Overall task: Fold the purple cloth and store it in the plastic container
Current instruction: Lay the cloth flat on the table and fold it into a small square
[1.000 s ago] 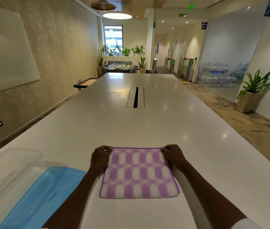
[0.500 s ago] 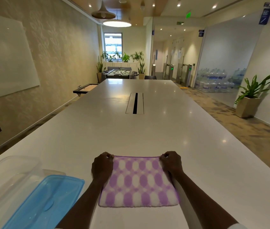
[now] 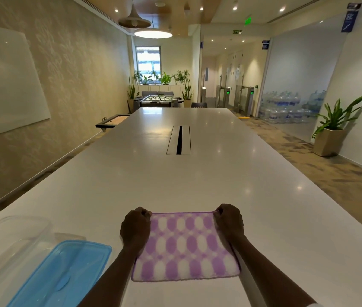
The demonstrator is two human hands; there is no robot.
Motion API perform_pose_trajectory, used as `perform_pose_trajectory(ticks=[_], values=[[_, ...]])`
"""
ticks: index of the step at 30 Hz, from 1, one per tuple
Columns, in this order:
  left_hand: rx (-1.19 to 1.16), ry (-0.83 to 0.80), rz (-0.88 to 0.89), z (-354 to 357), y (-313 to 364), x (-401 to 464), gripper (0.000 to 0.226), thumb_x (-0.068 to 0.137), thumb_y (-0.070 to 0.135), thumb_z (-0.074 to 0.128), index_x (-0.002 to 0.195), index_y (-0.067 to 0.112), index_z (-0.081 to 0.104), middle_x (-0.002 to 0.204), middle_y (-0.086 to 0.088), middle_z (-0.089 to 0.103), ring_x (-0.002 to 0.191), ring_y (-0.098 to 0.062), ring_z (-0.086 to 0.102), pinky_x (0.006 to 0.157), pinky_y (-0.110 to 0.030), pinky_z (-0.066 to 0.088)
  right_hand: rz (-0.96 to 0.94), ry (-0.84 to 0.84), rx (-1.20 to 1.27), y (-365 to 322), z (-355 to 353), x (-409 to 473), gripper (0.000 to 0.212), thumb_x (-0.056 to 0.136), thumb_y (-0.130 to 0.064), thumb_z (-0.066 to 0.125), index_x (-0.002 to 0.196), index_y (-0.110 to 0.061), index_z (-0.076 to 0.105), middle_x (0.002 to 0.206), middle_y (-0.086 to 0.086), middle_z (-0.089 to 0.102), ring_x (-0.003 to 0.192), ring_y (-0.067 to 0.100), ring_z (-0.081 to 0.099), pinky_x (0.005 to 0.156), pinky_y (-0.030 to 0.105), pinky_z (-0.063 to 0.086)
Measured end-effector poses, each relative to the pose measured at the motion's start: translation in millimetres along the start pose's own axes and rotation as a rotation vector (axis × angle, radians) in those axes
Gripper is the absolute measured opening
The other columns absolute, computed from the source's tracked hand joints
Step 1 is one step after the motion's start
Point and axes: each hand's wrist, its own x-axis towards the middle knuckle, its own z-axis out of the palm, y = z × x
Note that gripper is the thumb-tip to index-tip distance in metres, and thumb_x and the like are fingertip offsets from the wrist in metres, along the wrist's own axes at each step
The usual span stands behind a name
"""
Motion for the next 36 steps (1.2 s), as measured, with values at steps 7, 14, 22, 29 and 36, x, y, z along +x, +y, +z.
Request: perform_pose_trajectory(ticks=[7,14,22,29,36], values=[[0.095,0.106,0.118,-4,17,-15,0.026,0.091,0.028,0.057,0.112,0.013,0.063,0.109,-0.009,0.066,0.104,-0.028,0.06,0.085,-0.038,0.049,-0.05,0.031,-0.212,-4,3,-2,0.029,0.094,-0.034,0.049,0.107,-0.01,0.06,0.11,0.011,0.061,0.1,0.031,0.061,0.078,0.037,0.05],[0.122,0.07,0.761,14,21,-45,0.038,0.097,0.026,0.047,0.12,0.002,0.066,0.125,-0.016,0.066,0.119,-0.032,0.062,0.1,-0.041,0.05,-0.526,-0.159,-0.362,-21,26,-24,0.052,0.095,-0.052,0.041,0.135,-0.023,0.054,0.147,0.008,0.049,0.136,0.026,0.041,0.111,0.042,0.032],[0.455,-0.411,0.39,29,3,-33,0.071,0.093,0.065,0.013,0.154,0.029,0.004,0.164,0.002,-0.005,0.151,-0.023,-0.008,0.119,-0.048,-0.008,-0.418,-0.361,-0.525,0,49,-43,0.082,0.075,-0.086,-0.002,0.149,-0.05,0.0,0.164,-0.002,-0.01,0.148,0.039,-0.014,0.109,0.066,-0.016],[0.437,-0.361,0.292,28,2,-38,0.084,0.085,0.075,0.01,0.154,0.027,0.002,0.164,-0.005,-0.006,0.151,-0.026,-0.007,0.121,-0.049,-0.004,-0.377,-0.342,-0.538,-5,45,-45,0.088,0.073,-0.088,-0.001,0.15,-0.048,-0.001,0.164,0.0,-0.01,0.148,0.039,-0.015,0.109,0.067,-0.015],[0.495,-0.403,0.343,13,16,-47,0.075,0.095,0.063,0.011,0.154,0.02,-0.004,0.162,-0.012,-0.016,0.148,-0.031,-0.019,0.119,-0.055,-0.011,-0.379,-0.434,-0.574,-20,25,-61,0.075,0.088,-0.075,0.006,0.153,-0.038,-0.003,0.163,0.007,-0.015,0.146,0.044,-0.019,0.107,0.07,-0.017]])
